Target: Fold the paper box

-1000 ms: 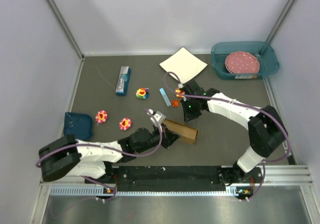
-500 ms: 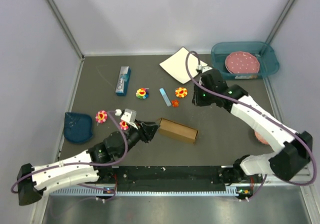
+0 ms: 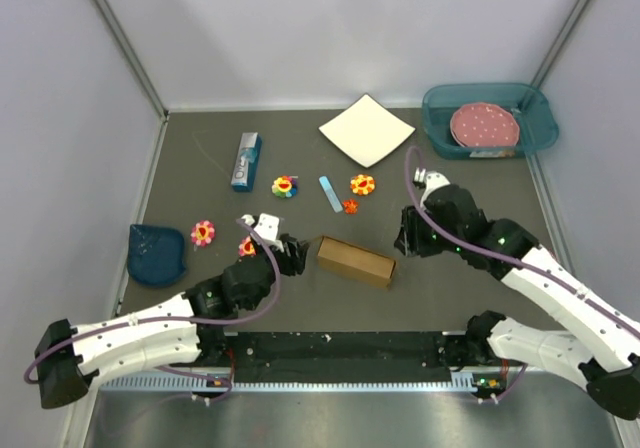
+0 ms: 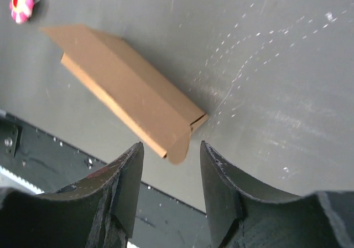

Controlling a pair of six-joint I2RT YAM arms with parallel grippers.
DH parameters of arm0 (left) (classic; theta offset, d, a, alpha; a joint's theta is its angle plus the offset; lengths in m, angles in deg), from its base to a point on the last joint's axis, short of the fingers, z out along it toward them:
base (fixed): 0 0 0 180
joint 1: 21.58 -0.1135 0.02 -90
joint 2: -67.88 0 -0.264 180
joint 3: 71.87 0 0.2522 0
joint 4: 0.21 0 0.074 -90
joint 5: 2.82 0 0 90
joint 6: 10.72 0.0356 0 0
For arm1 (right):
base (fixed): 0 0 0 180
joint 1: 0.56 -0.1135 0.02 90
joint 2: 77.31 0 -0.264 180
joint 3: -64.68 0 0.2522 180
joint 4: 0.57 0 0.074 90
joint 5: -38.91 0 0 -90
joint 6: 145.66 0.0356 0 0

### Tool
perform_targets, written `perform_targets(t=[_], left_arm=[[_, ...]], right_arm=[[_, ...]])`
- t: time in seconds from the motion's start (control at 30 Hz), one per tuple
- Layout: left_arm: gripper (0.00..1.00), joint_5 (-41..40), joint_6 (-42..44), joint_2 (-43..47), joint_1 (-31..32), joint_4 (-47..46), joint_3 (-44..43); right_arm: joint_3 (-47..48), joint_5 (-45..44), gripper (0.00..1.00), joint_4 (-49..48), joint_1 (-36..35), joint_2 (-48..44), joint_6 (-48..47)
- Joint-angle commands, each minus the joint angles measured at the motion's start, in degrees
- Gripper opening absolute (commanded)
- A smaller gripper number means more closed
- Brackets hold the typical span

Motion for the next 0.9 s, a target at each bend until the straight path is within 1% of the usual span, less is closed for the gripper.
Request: perform_targets(t=[0.0,0.07,0.1,0.2,0.27,0.3,0.37,0.4,0.47,0.5,0.57,0.6,0.67,0.7,0.73,0.8,0.87], left_arm=[[0.61,-2.08,6.22,-0.18,-0.97,-7.50,-1.42],[0.62,-1.74,7.72,-0.79,-1.68,-10.05,-1.85],[0.62,-1.30,9.90,-1.05,-2.03,-11.54,-1.86],[0.62,-1.13,11.85,-3.25,-4.13,-15.24,-2.99],[0.62,0.37,11.51,-6.06,-7.12,-16.21,-4.66],[0.62,1.24,11.59,-7.20,-8.35,-17.52,-5.19],[0.62,3.62,11.42,-11.50,-11.51,-18.06,-7.65],[0.61,3.80,11.59,-14.56,-12.57,-17.80,-8.53],[0.61,3.10,11.07,-16.78,-14.51,-16.40,-10.90],[0.60,2.75,10.02,-18.27,-15.12,-15.52,-11.17],[0.58,2.22,7.56,-18.98,-17.49,-13.76,-11.44],[0.57,2.74,3.98,-19.25,-18.46,-12.54,-11.52],[0.53,4.58,0.71,-19.25,-21.27,-9.11,-10.83],[0.51,5.11,-3.13,-19.25,-22.06,-7.97,-10.65],[0.45,6.34,-5.17,-19.42,-23.81,-4.91,-10.47],[0.40,11.50,-10.00,-19.86,-25.58,-2.43,-10.38],[0.37,14.33,-12.83,-19.78,-26.90,-1.10,-9.07]], right_arm=[[-2.33,-2.67,0.47,1.79,-5.96,-1.88,2.58],[-3.73,-4.00,0.47,2.14,-7.64,-2.40,4.33],[-4.35,-5.75,0.47,1.97,-8.87,-2.76,5.13],[-6.72,-7.78,0.43,1.53,-9.49,-6.44,8.47],[-9.08,-7.52,0.41,-0.23,-9.58,-10.57,10.05],[-9.80,-7.43,0.37,-0.49,-9.58,-11.71,10.84],[-11.73,-8.31,0.34,-0.24,-9.58,-14.09,13.65],[-12.35,-9.53,0.31,0.03,-9.58,-14.71,14.79],[-14.63,-10.16,0.25,0.29,-9.58,-16.20,18.56],[-15.42,-10.33,0.18,0.47,-9.67,-16.55,19.80],[-17.88,-9.72,0.09,0.47,-9.67,-17.26,23.14],[-18.93,-8.67,0.01,-0.23,-9.58,-17.78,24.37],[-23.67,-7.70,0.00,-1.28,-9.58,-19.36,29.11],[-25.60,-6.83,0.00,-2.85,-9.58,-21.37,30.61],[-29.28,-6.56,0.00,-3.57,-9.67,-22.61,33.49],[-32.20,-6.47,0.00,-6.10,-9.58,-25.07,36.06],[-36.16,-5.68,0.00,-8.83,-9.58,-25.96,39.14]])
